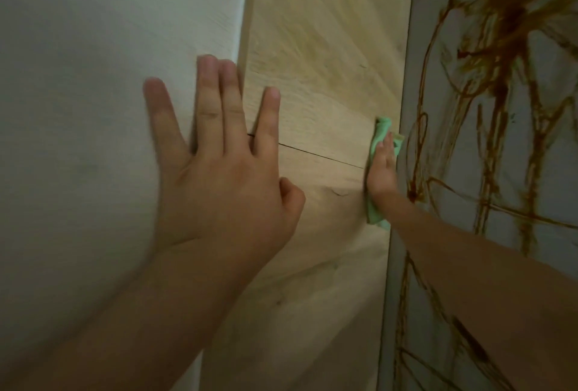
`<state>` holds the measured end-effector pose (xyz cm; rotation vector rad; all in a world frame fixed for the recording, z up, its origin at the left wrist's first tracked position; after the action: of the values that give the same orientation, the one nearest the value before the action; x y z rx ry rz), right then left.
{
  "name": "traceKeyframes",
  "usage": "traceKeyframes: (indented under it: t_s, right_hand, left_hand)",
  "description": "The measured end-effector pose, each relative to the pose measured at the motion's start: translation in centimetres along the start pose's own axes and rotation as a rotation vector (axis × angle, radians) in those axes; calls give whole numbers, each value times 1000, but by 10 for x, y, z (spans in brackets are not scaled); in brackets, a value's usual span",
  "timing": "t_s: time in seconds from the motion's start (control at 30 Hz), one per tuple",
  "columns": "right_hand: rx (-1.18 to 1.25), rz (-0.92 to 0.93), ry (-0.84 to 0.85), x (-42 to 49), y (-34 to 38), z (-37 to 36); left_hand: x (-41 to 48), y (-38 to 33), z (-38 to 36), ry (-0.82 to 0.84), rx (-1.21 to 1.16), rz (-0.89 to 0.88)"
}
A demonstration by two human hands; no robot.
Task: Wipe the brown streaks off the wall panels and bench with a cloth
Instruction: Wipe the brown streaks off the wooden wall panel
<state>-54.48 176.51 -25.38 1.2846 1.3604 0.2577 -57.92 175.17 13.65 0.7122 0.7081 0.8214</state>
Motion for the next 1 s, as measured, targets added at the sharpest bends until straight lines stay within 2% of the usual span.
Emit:
traceKeyframes:
  t_s: [0.1, 0.23, 0.47, 0.57, 0.77, 1.0]
  right_hand:
    - [53, -156, -20, 32, -42, 16]
    - [57, -199, -46, 43, -54, 27]
    - [182, -425, -35, -31, -103, 6]
    - [200, -461, -12, -36, -97, 0]
    - [226, -324, -23, 10, -37, 2]
    - [217, -237, -53, 107, -45, 29]
  left_hand:
    - [1, 0, -3, -3, -12, -13]
    - [0, -2, -4, -14, -8, -27]
    - [-1, 0, 6, -22, -25, -7]
    - [-1, 2, 14, -9, -38, 7]
    - [0, -1, 6, -18, -24, 18]
    - [2, -1, -2, -38, -38, 19]
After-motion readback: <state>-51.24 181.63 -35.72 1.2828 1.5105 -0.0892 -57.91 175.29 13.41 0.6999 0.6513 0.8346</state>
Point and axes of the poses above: each hand's wrist, its own x-axis towards the middle knuckle, its own z-axis out of the back of the hand, y = z × x, the point moved 9 cm from there along x, towards the middle knuckle, and after that the axes turned 9 degrees about y, right-handed, at the moved point
